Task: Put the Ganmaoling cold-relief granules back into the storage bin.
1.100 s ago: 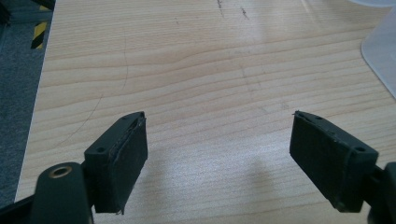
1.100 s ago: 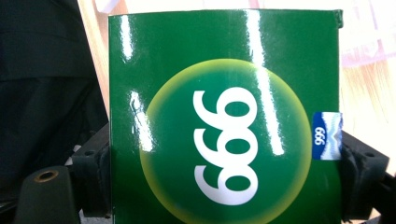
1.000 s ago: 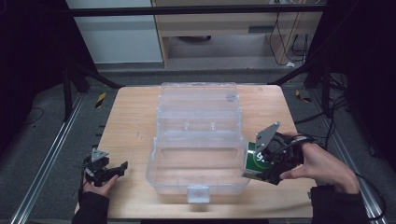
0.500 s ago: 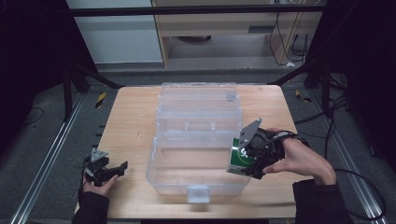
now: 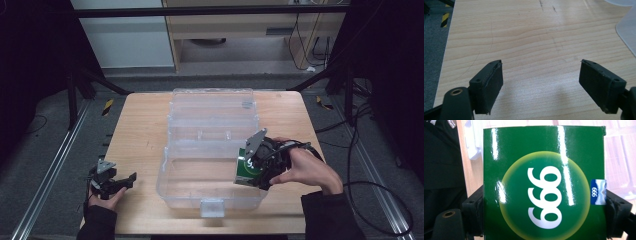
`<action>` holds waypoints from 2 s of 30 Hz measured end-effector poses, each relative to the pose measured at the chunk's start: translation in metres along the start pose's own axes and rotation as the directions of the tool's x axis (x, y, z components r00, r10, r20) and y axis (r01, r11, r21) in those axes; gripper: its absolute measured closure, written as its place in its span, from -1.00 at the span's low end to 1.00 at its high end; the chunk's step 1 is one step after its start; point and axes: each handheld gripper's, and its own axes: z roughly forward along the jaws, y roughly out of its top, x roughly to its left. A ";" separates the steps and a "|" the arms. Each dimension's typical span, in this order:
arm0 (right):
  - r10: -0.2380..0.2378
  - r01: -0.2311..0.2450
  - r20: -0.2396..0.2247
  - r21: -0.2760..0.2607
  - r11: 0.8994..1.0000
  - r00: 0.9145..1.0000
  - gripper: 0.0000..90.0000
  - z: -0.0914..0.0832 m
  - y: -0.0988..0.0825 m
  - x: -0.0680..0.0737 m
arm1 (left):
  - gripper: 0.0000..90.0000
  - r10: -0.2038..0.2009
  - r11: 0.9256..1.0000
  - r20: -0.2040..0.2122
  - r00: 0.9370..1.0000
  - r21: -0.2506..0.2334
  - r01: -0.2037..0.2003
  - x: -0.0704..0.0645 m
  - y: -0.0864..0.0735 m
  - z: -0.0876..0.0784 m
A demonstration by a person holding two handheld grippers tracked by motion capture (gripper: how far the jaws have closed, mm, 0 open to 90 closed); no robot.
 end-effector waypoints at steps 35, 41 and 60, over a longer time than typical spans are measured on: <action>-0.056 0.058 -0.038 0.073 0.996 0.998 -0.65 0.046 -0.001 0.009 | -0.58 -0.001 1.000 0.000 1.000 -0.003 0.001 0.001 0.000 -0.001; -0.031 0.034 -0.049 0.066 0.997 0.998 -0.65 0.053 -0.007 0.008 | -0.58 -0.002 1.000 -0.001 1.000 -0.005 0.002 0.001 0.000 -0.001; -0.022 0.027 -0.063 0.079 0.997 0.998 -0.66 0.074 -0.015 0.007 | -0.58 -0.001 1.000 0.001 1.000 -0.005 0.001 0.001 0.000 -0.001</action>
